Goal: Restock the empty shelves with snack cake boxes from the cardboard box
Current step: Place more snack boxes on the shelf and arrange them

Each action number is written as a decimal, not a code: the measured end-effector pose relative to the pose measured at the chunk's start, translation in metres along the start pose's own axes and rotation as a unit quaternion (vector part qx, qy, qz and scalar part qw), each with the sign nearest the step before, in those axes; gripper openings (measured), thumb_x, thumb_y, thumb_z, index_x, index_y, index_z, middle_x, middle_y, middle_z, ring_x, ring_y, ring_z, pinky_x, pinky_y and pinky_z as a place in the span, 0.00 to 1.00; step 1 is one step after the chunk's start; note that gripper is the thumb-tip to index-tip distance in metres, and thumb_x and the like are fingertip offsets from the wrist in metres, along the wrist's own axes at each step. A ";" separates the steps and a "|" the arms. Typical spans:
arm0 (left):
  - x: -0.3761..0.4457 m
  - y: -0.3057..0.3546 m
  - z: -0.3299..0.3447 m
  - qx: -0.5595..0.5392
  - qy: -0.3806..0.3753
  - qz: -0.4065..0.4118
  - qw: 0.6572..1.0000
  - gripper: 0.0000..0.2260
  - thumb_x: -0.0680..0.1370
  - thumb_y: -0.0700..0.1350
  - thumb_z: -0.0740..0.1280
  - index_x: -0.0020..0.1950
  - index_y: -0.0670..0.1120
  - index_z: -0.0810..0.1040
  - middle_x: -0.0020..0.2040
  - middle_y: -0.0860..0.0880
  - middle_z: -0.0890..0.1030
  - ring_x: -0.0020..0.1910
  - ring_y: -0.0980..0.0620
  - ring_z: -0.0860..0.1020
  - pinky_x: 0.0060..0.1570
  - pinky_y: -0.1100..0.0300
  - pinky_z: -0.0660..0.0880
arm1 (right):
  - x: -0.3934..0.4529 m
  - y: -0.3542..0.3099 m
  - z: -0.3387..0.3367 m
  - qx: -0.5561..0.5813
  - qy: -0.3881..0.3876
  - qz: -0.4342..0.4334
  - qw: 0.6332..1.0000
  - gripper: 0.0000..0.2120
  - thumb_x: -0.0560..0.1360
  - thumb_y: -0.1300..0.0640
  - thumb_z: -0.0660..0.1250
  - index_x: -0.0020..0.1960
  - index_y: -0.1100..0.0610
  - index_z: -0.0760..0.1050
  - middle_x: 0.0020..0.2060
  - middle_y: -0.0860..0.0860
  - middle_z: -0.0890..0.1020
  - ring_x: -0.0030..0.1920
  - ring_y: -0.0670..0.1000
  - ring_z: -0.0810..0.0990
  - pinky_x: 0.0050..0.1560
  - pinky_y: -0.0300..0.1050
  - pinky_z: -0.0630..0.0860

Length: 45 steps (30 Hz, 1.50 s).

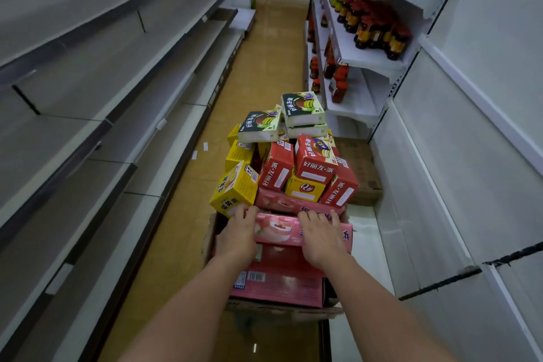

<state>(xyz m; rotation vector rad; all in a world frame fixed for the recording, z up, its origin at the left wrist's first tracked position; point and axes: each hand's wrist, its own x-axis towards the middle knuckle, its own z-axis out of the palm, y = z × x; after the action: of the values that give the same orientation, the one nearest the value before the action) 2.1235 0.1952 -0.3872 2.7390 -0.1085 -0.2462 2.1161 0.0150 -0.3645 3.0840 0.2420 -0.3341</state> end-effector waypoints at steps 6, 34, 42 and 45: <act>-0.010 0.017 -0.012 -0.029 0.003 -0.015 0.999 0.26 0.72 0.34 0.66 0.67 0.49 0.65 0.68 0.50 0.64 0.58 0.48 0.73 0.46 0.51 0.77 | -0.006 0.013 -0.010 0.026 0.029 -0.024 0.999 0.28 0.73 0.53 0.67 0.70 0.53 0.60 0.65 0.50 0.69 0.68 0.54 0.67 0.75 0.59 0.49; -0.104 0.023 -0.097 -0.666 0.201 -0.233 0.679 0.29 0.70 0.58 0.71 0.64 0.43 0.71 0.50 0.42 0.82 0.44 0.44 0.83 0.39 0.52 0.81 | -0.016 -0.050 -0.093 0.708 -0.276 -0.033 0.650 0.10 0.69 0.64 0.60 0.49 0.61 0.73 0.41 0.59 0.79 0.39 0.58 0.78 0.46 0.53 0.76; -0.165 -0.033 -0.115 -0.662 0.285 -0.293 0.629 0.33 0.75 0.62 0.62 0.70 0.39 0.66 0.49 0.37 0.82 0.40 0.41 0.82 0.36 0.52 0.78 | -0.024 -0.150 -0.092 0.660 -0.259 -0.084 0.701 0.09 0.80 0.53 0.61 0.57 0.57 0.68 0.50 0.60 0.80 0.41 0.58 0.82 0.40 0.52 0.80; -0.200 -0.066 -0.124 -0.719 0.314 -0.282 0.552 0.28 0.79 0.63 0.55 0.50 0.39 0.77 0.41 0.40 0.82 0.38 0.43 0.79 0.38 0.54 0.75 | -0.031 -0.186 -0.088 0.652 -0.297 -0.087 0.693 0.14 0.82 0.49 0.58 0.56 0.59 0.73 0.44 0.58 0.83 0.36 0.55 0.82 0.42 0.50 0.79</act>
<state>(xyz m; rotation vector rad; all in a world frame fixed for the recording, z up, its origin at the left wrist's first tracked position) 1.9533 0.3240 -0.2690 0.9416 0.8107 0.3771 2.0752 0.1976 -0.2741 3.7640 0.3732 -2.4066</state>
